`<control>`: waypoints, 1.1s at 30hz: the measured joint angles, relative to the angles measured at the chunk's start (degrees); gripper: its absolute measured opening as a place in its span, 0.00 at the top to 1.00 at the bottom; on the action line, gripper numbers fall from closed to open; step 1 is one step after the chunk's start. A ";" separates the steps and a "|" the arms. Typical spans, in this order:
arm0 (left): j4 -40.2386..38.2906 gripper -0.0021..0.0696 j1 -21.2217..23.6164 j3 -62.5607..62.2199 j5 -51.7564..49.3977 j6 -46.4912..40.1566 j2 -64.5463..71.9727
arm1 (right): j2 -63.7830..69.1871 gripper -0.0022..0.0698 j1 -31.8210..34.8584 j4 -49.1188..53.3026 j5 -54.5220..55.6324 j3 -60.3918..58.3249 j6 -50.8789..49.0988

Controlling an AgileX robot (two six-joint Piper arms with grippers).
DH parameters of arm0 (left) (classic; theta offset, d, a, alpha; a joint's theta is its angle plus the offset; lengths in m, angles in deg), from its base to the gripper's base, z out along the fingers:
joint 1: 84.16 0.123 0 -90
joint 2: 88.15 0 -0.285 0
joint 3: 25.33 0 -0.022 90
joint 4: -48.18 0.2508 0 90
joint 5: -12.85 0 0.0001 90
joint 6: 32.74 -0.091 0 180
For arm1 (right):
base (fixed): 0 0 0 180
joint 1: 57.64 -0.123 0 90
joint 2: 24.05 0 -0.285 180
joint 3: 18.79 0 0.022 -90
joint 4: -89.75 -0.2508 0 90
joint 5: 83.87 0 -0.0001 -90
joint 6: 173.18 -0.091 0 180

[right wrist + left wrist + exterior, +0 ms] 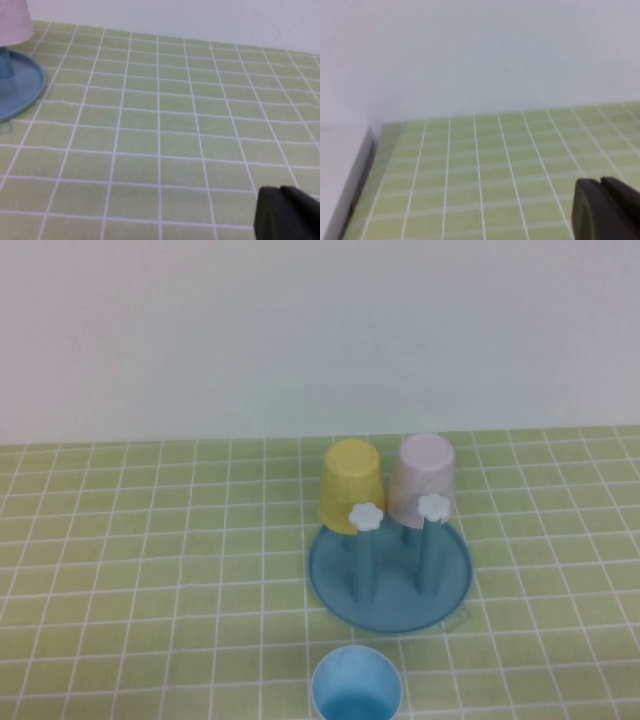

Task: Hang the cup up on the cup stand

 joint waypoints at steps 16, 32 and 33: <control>0.68 0.97 0.00 0.00 21.03 0.00 0.00 | 0.00 0.97 0.00 11.97 30.40 -0.36 0.00; -0.25 0.97 0.00 0.00 21.90 0.59 0.00 | 0.00 0.97 0.00 10.29 39.89 -0.36 -3.42; -0.86 0.97 0.00 0.00 21.89 1.84 0.00 | 0.00 0.97 0.00 8.24 39.31 -0.36 -3.97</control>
